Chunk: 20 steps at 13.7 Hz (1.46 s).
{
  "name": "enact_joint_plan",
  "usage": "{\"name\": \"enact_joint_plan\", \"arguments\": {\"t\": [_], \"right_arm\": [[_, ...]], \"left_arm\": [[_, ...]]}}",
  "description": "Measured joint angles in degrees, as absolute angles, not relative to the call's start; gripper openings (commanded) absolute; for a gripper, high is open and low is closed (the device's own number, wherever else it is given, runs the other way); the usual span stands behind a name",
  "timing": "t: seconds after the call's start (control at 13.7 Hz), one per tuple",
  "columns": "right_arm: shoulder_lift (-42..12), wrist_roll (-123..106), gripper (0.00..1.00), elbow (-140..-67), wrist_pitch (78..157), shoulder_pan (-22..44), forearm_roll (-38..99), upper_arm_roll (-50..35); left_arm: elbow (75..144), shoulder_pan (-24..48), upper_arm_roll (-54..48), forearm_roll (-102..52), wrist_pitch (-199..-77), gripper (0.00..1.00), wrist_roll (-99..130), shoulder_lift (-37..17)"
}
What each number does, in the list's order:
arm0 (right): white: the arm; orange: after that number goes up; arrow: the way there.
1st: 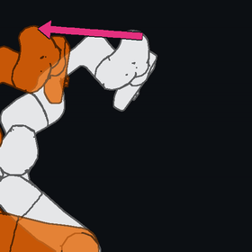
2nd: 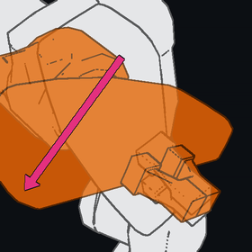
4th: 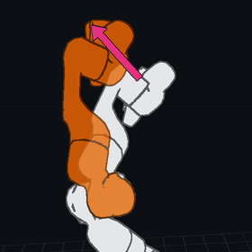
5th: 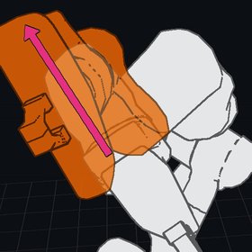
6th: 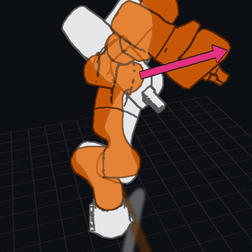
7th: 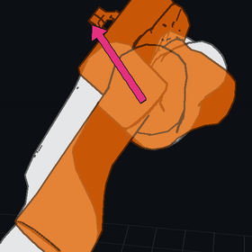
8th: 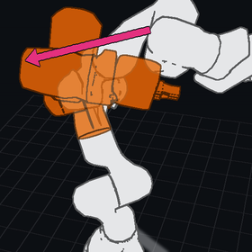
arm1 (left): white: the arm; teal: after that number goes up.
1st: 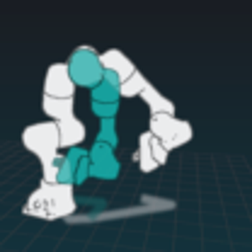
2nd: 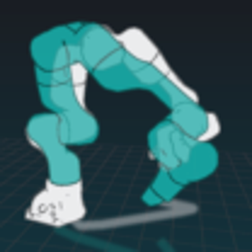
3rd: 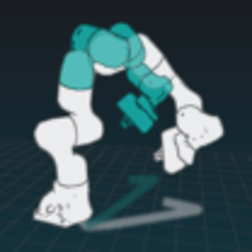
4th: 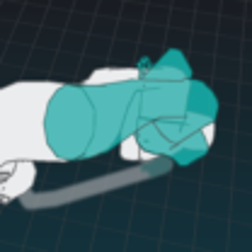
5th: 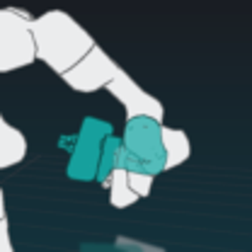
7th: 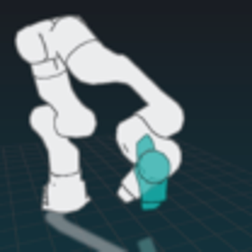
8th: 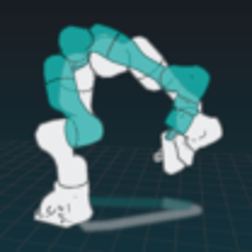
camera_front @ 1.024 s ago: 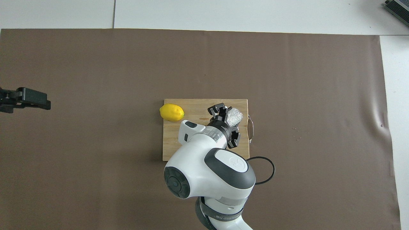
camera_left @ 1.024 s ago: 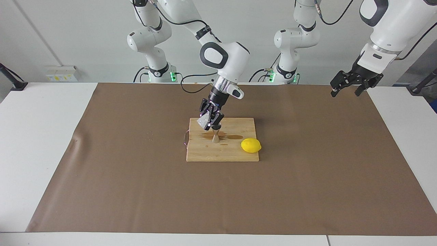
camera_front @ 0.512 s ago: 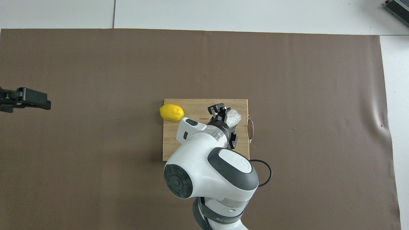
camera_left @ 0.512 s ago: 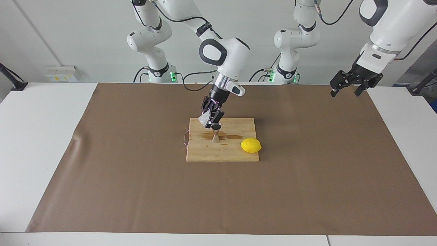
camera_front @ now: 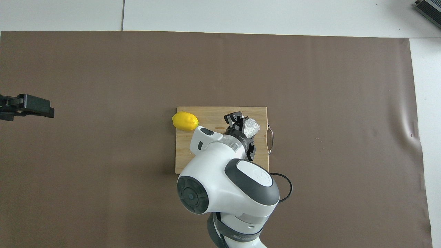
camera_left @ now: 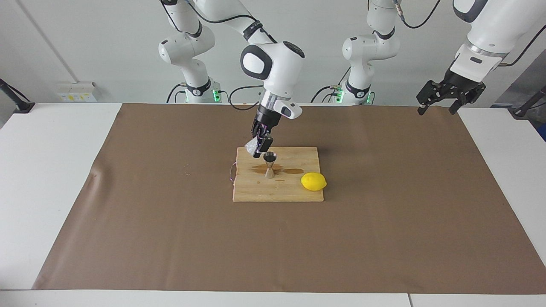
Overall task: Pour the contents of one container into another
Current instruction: 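Carry the white cup back and set it down at its starting spot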
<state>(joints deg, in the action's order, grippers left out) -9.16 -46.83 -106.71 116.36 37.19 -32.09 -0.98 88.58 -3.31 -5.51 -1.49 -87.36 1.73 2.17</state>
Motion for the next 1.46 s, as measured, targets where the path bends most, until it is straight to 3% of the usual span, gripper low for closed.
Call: {"name": "enact_joint_plan", "arguments": {"t": [0.73,1.46], "right_arm": [[-9.20,-62.89,0.00,-107.67,120.02,25.45,-10.61,-0.89],[-8.73,-99.97,0.00,-121.13,126.71,4.73,18.67,-0.70]], "left_arm": [[88.38,-3.34,-5.44,-1.49,-87.01,1.00,1.74,0.87],[88.38,-3.34,-5.40,-1.48,-85.93,1.00,2.02,0.74]]}}
